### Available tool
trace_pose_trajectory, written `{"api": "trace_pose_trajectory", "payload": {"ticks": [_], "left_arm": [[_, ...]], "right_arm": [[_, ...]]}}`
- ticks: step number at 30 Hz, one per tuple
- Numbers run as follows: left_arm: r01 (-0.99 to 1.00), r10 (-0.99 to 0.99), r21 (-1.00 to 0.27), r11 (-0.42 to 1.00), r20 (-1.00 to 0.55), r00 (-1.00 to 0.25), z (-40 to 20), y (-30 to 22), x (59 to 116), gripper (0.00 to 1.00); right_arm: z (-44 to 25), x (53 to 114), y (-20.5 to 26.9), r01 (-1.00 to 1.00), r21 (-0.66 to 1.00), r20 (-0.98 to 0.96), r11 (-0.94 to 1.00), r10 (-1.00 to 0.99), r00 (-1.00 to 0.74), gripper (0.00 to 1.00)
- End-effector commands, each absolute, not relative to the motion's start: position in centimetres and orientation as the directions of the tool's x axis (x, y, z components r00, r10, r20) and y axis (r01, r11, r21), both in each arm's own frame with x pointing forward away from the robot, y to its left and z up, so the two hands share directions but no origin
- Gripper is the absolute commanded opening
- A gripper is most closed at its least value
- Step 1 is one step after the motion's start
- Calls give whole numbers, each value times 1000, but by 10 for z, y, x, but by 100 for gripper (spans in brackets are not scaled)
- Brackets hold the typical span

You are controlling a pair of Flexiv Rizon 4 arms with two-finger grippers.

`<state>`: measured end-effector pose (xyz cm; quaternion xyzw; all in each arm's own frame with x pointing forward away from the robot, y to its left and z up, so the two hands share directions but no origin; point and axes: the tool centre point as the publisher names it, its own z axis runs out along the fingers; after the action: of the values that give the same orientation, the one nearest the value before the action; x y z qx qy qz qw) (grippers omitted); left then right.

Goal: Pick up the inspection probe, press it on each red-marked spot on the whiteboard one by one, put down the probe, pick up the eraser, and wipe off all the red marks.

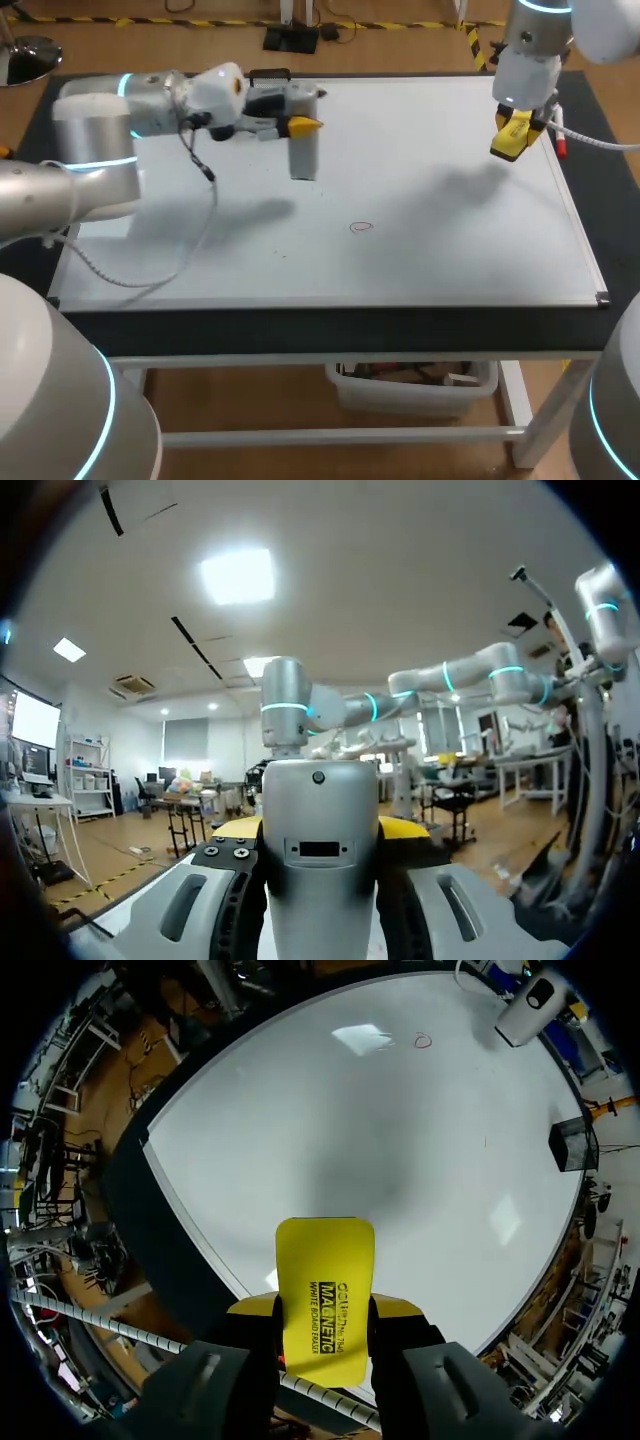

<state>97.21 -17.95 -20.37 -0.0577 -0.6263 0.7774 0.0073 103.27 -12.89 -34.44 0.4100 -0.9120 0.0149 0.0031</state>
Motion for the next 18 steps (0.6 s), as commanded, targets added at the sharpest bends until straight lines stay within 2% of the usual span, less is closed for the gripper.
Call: {"api": "trace_pose_trajectory", "payload": {"ticks": [1,18], "left_arm": [[73,-2,-976,-205,-74,-997,-197,-143,976,0],[91,-183,-980,-174,-58,-981,-210,-47,1025,0]], "right_arm": [[-343,1034,-130,-749,-24,21,662,-749,-662,0],[-343,1034,-130,-749,-24,21,662,-749,-662,0]]}}
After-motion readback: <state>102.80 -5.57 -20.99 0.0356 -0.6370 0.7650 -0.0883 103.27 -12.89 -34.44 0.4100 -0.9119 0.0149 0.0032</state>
